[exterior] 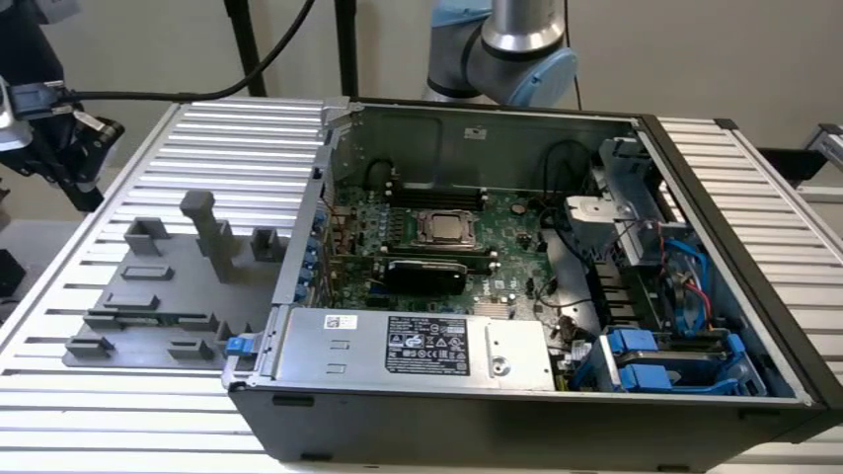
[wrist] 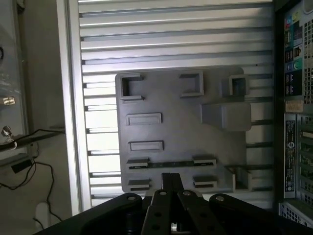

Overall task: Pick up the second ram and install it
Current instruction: 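Pick up the second ram and move it above second insertion slot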

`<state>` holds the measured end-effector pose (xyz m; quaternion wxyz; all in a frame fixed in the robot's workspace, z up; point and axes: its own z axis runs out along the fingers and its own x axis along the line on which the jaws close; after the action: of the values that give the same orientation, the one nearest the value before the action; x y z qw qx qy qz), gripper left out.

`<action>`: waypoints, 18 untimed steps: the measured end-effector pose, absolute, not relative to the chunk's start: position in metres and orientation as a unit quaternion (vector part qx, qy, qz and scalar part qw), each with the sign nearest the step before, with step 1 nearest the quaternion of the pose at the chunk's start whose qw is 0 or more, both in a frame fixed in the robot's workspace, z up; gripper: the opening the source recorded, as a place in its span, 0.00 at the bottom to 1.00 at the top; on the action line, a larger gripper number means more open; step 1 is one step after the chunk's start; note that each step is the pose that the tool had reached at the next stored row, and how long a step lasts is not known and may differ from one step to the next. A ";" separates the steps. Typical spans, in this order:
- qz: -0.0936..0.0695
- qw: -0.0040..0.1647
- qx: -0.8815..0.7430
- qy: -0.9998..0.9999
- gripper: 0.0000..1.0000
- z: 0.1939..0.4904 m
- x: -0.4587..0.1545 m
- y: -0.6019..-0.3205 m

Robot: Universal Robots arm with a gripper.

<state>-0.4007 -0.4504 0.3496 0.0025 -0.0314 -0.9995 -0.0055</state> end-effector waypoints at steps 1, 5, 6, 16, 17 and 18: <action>-0.006 0.002 -0.031 -0.999 0.00 0.350 -0.401 -0.450; -0.005 0.003 -0.031 -0.999 0.00 0.350 -0.401 -0.450; -0.006 0.002 -0.031 -0.999 0.00 0.350 -0.401 -0.450; -0.005 0.002 0.036 -0.999 0.00 0.349 -0.400 -0.450; -0.005 0.002 0.045 -0.999 0.00 0.348 -0.400 -0.450; -0.005 0.002 0.054 -0.999 0.00 0.348 -0.400 -0.450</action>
<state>-0.3999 -0.4504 0.3480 0.0024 0.0540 -0.9985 -0.0053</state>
